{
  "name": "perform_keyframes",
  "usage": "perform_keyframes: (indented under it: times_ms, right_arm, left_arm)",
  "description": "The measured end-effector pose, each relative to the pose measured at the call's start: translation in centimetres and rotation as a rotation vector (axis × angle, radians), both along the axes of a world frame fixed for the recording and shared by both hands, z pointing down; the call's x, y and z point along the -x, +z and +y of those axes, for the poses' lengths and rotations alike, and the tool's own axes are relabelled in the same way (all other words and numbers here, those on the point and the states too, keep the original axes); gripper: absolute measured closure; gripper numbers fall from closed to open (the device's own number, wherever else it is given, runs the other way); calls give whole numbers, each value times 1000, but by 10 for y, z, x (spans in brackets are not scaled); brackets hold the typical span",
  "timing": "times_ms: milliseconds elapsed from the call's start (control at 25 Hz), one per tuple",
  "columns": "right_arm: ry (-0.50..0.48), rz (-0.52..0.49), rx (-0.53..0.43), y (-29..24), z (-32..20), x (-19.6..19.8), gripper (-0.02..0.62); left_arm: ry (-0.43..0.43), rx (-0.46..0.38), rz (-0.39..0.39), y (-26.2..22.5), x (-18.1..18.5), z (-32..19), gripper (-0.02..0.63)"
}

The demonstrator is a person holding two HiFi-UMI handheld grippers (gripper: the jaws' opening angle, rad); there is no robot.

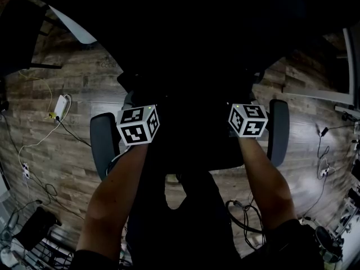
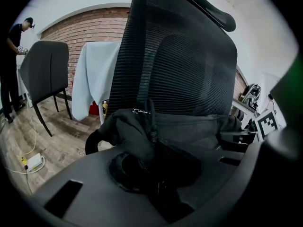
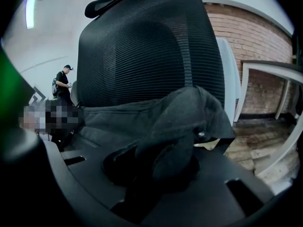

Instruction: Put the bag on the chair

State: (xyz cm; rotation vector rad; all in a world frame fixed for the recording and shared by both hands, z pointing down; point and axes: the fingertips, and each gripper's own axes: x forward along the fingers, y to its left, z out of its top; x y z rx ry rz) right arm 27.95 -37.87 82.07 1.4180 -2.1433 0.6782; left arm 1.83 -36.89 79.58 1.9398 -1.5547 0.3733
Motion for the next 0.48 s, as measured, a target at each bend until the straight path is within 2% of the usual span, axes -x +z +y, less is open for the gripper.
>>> perform_keyframes:
  times_ms: [200, 480]
  right_arm:
    - [19, 4, 2, 0, -2, -1, 485]
    - [24, 6, 16, -3, 6, -7, 443]
  left_arm:
    - [8, -4, -40, -1, 1, 0, 520]
    - [-20, 14, -98, -4, 4, 12, 451]
